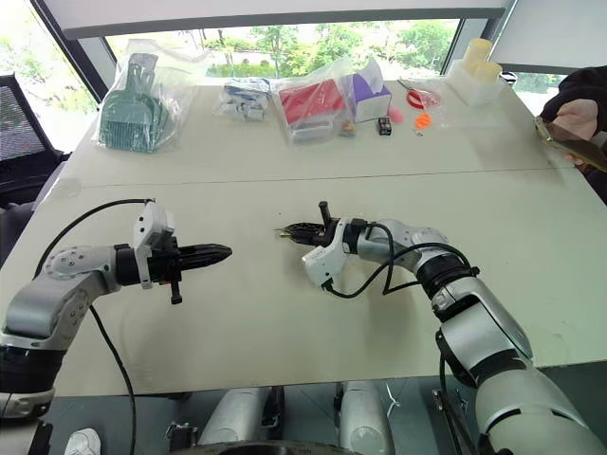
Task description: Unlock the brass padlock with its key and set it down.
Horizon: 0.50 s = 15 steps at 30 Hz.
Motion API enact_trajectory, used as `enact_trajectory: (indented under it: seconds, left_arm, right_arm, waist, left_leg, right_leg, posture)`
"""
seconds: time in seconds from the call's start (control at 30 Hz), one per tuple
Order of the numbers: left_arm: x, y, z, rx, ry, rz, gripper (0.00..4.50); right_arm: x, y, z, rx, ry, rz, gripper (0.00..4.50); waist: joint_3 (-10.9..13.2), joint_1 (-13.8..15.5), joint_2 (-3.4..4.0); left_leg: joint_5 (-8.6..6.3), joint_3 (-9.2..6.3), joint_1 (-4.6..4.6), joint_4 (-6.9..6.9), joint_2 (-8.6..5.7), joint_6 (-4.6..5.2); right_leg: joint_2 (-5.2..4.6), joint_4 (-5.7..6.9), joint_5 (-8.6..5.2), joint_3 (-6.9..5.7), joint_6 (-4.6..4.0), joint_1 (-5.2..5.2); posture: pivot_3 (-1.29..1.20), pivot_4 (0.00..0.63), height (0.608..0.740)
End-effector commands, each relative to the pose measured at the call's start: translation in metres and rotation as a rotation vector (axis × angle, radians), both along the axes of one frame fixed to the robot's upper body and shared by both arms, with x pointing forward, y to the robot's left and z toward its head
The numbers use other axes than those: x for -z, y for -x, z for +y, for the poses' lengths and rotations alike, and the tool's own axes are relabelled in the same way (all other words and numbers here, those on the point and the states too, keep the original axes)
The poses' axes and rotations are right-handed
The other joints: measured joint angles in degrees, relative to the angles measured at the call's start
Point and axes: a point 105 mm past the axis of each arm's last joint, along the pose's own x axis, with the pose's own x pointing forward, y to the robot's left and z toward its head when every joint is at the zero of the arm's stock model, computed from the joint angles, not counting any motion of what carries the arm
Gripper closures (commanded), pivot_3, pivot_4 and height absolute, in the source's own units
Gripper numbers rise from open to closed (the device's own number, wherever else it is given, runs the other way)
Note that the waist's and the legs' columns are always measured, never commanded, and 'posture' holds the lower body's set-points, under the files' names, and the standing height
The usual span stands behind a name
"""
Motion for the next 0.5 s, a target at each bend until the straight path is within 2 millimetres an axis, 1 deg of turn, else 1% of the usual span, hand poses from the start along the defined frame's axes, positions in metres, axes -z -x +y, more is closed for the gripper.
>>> enact_trajectory:
  seconds: [0.03, 0.17, 0.3, 0.37, 0.43, 0.5]
  left_arm:
    - [-0.010, 0.002, -0.002, 0.006, 0.014, -0.046, 4.47]
    - [-0.010, 0.001, -0.003, 0.005, 0.016, -0.047, 4.50]
    - [-0.010, 0.001, -0.003, 0.014, 0.009, -0.037, 4.50]
    - [-0.010, 0.002, -0.002, 0.018, 0.005, -0.030, 4.50]
    - [-0.009, 0.002, -0.001, 0.019, -0.015, -0.028, 4.50]
    - [-0.009, 0.003, 0.000, 0.027, -0.041, -0.035, 4.50]
  right_arm:
    - [-0.003, 0.003, 0.004, -0.026, -0.014, 0.033, 4.03]
    - [0.000, 0.006, 0.001, -0.041, 0.025, 0.032, 2.04]
    - [-0.004, 0.009, -0.007, -0.030, 0.026, 0.064, 0.03]
    - [-0.007, 0.011, -0.014, -0.012, 0.020, 0.097, 0.03]
    - [-0.014, 0.010, -0.022, 0.052, -0.025, 0.174, 0.03]
    - [-0.022, 0.007, -0.035, 0.183, -0.105, 0.355, 0.03]
  waist:
    - [0.0, 0.0, 0.00]
    - [0.0, 0.0, 0.01]
    - [0.0, 0.1, 0.00]
    - [0.0, 0.2, 0.00]
    - [0.0, 0.3, 0.00]
    - [0.0, 0.2, 0.00]
  left_leg:
    - [0.00, 0.00, 0.01, 0.00, 0.00, 0.00]
    - [0.00, 0.00, 0.01, 0.00, 0.00, 0.01]
    - [-0.01, 0.00, 0.03, 0.00, 0.00, 0.01]
    - [-0.01, 0.00, 0.03, 0.00, 0.00, 0.01]
    - [-0.01, -0.02, 0.03, 0.00, 0.00, 0.02]
    - [-0.02, -0.01, 0.03, 0.00, 0.00, 0.03]
  right_leg:
    - [0.00, 0.00, 0.00, 0.00, 0.00, 0.00]
    - [0.00, 0.01, 0.00, 0.00, 0.00, 0.00]
    - [0.00, 0.01, 0.00, 0.00, 0.00, 0.02]
    - [0.00, 0.00, 0.00, 0.00, 0.01, 0.04]
    - [-0.01, -0.02, 0.00, -0.02, 0.01, 0.06]
    - [-0.02, -0.03, 0.00, -0.01, 0.01, 0.07]
  posture:
    - [0.00, 0.150, 0.740]
    - [0.00, 0.150, 0.740]
    - [0.00, 0.150, 0.740]
    - [0.00, 0.150, 0.740]
    - [0.00, 0.150, 0.740]
    - [0.00, 0.150, 0.740]
